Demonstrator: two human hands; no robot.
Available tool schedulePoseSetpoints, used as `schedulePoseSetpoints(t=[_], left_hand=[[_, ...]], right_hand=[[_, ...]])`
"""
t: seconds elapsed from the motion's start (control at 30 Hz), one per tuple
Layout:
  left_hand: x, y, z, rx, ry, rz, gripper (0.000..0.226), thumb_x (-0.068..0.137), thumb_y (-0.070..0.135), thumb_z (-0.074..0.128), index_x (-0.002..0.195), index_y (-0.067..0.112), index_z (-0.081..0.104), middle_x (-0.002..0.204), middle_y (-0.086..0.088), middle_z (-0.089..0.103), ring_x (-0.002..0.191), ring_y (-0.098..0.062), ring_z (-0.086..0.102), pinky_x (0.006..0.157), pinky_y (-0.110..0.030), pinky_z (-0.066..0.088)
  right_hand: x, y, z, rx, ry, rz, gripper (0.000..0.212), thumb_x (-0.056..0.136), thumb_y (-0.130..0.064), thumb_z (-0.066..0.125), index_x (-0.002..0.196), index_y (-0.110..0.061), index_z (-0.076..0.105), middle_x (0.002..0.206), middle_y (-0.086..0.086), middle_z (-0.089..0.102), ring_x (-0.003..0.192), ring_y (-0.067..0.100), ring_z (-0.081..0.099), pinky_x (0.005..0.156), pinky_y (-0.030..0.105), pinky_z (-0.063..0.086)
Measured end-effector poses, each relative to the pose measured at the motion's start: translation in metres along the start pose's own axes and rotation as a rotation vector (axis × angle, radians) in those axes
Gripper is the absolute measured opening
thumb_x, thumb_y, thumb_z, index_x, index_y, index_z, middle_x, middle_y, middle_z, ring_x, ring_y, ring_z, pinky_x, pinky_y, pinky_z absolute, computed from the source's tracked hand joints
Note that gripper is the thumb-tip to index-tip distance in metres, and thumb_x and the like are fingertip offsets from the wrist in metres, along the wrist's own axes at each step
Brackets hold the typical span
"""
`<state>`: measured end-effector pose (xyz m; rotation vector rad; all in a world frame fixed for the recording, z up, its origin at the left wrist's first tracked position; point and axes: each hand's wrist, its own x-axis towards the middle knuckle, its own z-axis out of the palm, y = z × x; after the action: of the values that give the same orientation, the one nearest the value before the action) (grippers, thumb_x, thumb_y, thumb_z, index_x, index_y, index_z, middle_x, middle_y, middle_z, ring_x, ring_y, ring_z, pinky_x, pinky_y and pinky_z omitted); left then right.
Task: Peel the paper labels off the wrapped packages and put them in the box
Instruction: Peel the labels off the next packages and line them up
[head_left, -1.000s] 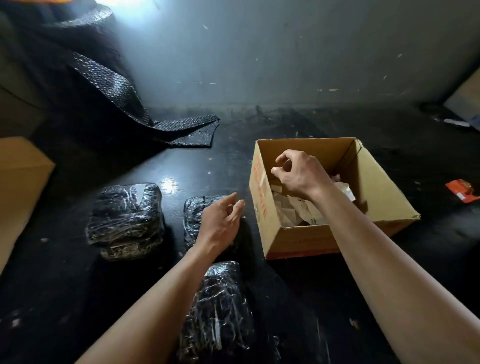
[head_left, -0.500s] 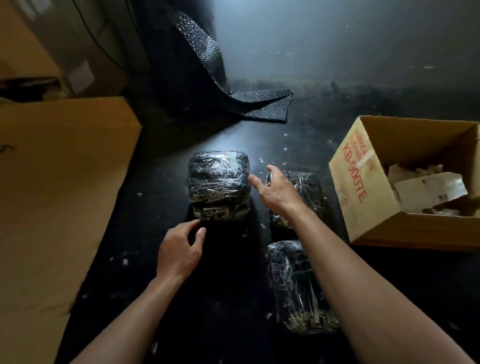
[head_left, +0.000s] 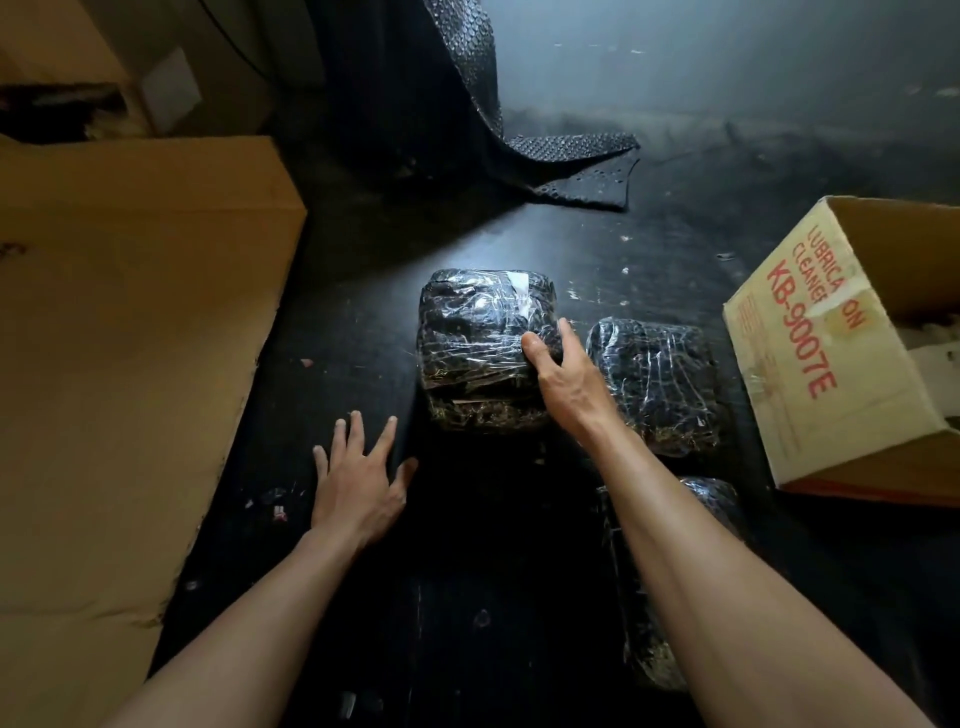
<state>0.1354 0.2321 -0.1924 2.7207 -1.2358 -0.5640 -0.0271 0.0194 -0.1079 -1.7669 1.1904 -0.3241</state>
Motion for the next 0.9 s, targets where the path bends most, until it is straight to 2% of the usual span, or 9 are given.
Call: schedulePoseSetpoints(t=[0.1, 0.27, 0.5, 0.7, 0.9], left_hand=[[0.000, -0.004, 0.003, 0.030, 0.001, 0.011, 0.072, 0.100, 0.065, 0.030, 0.161, 0.036, 0.008, 0.169, -0.012, -0.005, 0.156, -0.029, -0.010, 0.125, -0.055, 0.002], [0.004, -0.006, 0.002, 0.026, -0.016, 0.009, 0.073, 0.098, 0.067, 0.031, 0.161, 0.039, 0.008, 0.170, -0.010, -0.006, 0.156, -0.027, -0.012, 0.125, -0.054, 0.000], [0.004, -0.007, 0.000, 0.008, -0.024, 0.009, 0.073, 0.098, 0.068, 0.033, 0.161, 0.039, 0.010, 0.170, -0.010, -0.005, 0.156, -0.026, -0.011, 0.125, -0.053, 0.000], [0.004, -0.007, -0.008, 0.027, -0.062, 0.018, 0.073, 0.098, 0.069, 0.032, 0.161, 0.039, 0.011, 0.170, -0.009, -0.002, 0.156, -0.026, -0.008, 0.125, -0.053, 0.003], [0.005, -0.012, -0.025, 0.040, -0.130, 0.049, 0.065, 0.103, 0.057, 0.037, 0.161, 0.037, 0.016, 0.170, -0.008, 0.003, 0.156, -0.027, 0.000, 0.125, -0.050, 0.009]], right_hand=[[0.003, 0.002, -0.001, 0.048, -0.014, -0.004, 0.090, 0.092, -0.072, 0.042, 0.160, -0.025, 0.007, 0.166, 0.003, 0.016, 0.151, 0.026, 0.024, 0.120, 0.050, 0.023], [0.006, 0.001, -0.002, 0.081, -0.005, -0.027, 0.087, 0.092, -0.069, 0.047, 0.160, -0.028, 0.012, 0.166, -0.001, 0.019, 0.150, 0.022, 0.025, 0.121, 0.048, 0.026], [0.002, 0.000, -0.002, 0.165, 0.025, -0.026, 0.084, 0.093, -0.059, 0.057, 0.159, -0.022, 0.019, 0.164, 0.001, 0.021, 0.148, 0.023, 0.027, 0.117, 0.041, 0.027], [-0.023, -0.001, -0.004, 0.193, 0.028, -0.064, 0.080, 0.096, -0.051, 0.057, 0.159, -0.017, 0.020, 0.164, 0.000, 0.021, 0.148, 0.018, 0.026, 0.108, 0.021, 0.022], [-0.067, 0.003, -0.001, 0.213, 0.032, -0.046, 0.077, 0.097, -0.049, 0.057, 0.158, -0.019, 0.022, 0.164, -0.001, 0.023, 0.148, 0.015, 0.027, 0.109, 0.019, 0.020]])
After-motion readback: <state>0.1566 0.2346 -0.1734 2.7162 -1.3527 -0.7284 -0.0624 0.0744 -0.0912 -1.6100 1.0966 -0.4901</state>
